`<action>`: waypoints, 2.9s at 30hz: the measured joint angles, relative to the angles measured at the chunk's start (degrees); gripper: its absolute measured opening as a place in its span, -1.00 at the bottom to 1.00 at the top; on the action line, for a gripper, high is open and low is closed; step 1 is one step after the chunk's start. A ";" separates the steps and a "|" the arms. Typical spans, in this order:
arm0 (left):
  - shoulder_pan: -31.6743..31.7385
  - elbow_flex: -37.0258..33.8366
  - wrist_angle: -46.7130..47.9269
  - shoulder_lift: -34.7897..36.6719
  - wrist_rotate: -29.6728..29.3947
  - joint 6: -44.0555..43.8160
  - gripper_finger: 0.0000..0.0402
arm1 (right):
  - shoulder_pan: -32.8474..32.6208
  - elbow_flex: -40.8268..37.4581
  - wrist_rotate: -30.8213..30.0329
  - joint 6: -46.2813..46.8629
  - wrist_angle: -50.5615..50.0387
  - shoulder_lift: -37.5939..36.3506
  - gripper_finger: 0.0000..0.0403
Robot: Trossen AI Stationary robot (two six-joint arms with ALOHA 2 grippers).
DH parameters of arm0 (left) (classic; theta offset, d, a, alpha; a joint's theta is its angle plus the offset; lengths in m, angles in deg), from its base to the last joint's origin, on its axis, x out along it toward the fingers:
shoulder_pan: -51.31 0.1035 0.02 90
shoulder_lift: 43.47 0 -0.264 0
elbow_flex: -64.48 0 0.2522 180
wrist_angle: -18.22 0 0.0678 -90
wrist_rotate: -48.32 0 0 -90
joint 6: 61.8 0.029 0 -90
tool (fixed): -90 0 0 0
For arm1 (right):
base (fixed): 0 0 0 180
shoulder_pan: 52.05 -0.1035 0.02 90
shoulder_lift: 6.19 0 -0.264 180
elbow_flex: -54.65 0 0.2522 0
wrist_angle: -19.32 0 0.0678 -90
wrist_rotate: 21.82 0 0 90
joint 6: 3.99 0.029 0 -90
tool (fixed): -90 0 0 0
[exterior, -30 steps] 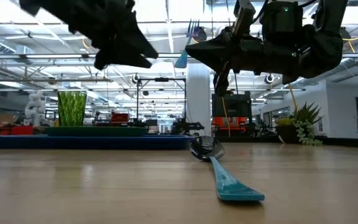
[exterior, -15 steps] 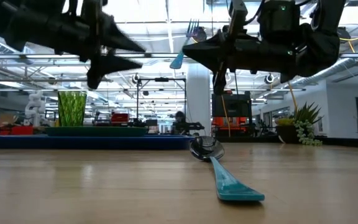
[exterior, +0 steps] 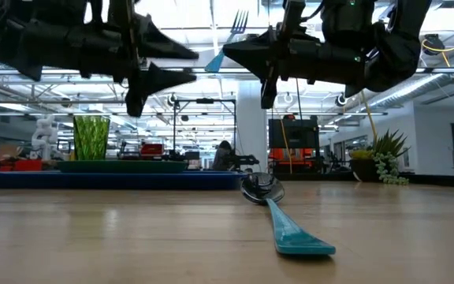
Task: Pick and place plate/cup/fork/spoon on tray
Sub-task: Put the iridescent fork on the blue tray
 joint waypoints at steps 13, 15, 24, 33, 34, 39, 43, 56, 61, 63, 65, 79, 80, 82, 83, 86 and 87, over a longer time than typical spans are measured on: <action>1.00 -0.02 -9.46 -3.62 3.30 1.14 -0.20 | -0.02 1.90 0.03 -0.74 -1.08 0.00 -1.00; 1.00 -0.02 -9.50 -3.67 2.84 1.14 -0.20 | -0.02 1.90 -0.02 -0.83 -1.04 0.00 -1.00; 1.62 2.26 -8.98 -6.17 2.69 0.94 -0.20 | -0.02 1.90 0.06 -0.85 -1.06 0.00 -1.00; 2.11 2.01 -9.21 -6.04 2.78 0.31 -0.22 | 0.22 1.90 1.57 -0.70 -2.21 0.00 -1.00; 2.11 2.01 -9.11 -6.04 2.79 0.31 -0.25 | 0.25 1.90 1.56 -0.68 -2.40 0.00 -1.00; 2.11 2.01 -9.11 -6.04 2.88 0.33 -0.45 | 0.33 1.90 1.56 -0.68 -2.49 0.00 -1.00; 2.11 2.01 -8.96 -6.04 2.91 0.67 -0.62 | 0.33 1.90 1.57 -0.80 -2.79 0.00 -1.00; 2.20 2.01 -8.67 -6.06 2.72 2.09 -0.92 | 0.33 1.90 1.73 -3.39 -2.94 0.00 -0.95; 2.23 2.01 -8.81 -6.06 2.75 2.16 -0.96 | 0.50 1.90 2.78 -3.92 -4.32 -0.67 -0.77; 2.60 2.00 -9.00 -6.06 2.76 1.78 -0.93 | 0.71 1.90 3.39 -4.79 -7.32 -1.59 -0.69; 2.94 1.99 -8.90 -6.06 2.75 1.30 -0.93 | 1.00 1.90 4.35 -6.40 -12.49 -3.22 -0.62; 2.79 1.97 -3.17 -6.06 -3.47 -8.67 -0.97 | 3.17 1.88 -1.74 -32.66 -50.80 -23.07 -0.44; 2.79 1.97 -2.57 -6.06 -4.41 -9.68 -0.97 | 3.25 1.86 -1.72 -34.93 -54.12 -25.17 -0.44; 2.79 1.97 -0.42 -6.06 -6.13 -12.10 -0.94 | 3.26 1.86 -1.72 -38.78 -60.08 -29.11 -0.44; 2.79 1.95 0.99 -6.06 -7.19 -13.54 -0.94 | 3.26 1.86 -1.73 -40.26 -62.70 -30.97 -0.44; 2.61 1.95 4.08 -6.06 -10.64 -19.34 -0.96 | 3.26 1.86 -1.72 -43.02 -68.07 -36.19 -0.44; 2.42 1.95 4.69 -6.06 -11.46 -21.47 -0.97 | 3.26 1.86 -1.73 -43.53 -69.19 -37.61 -0.44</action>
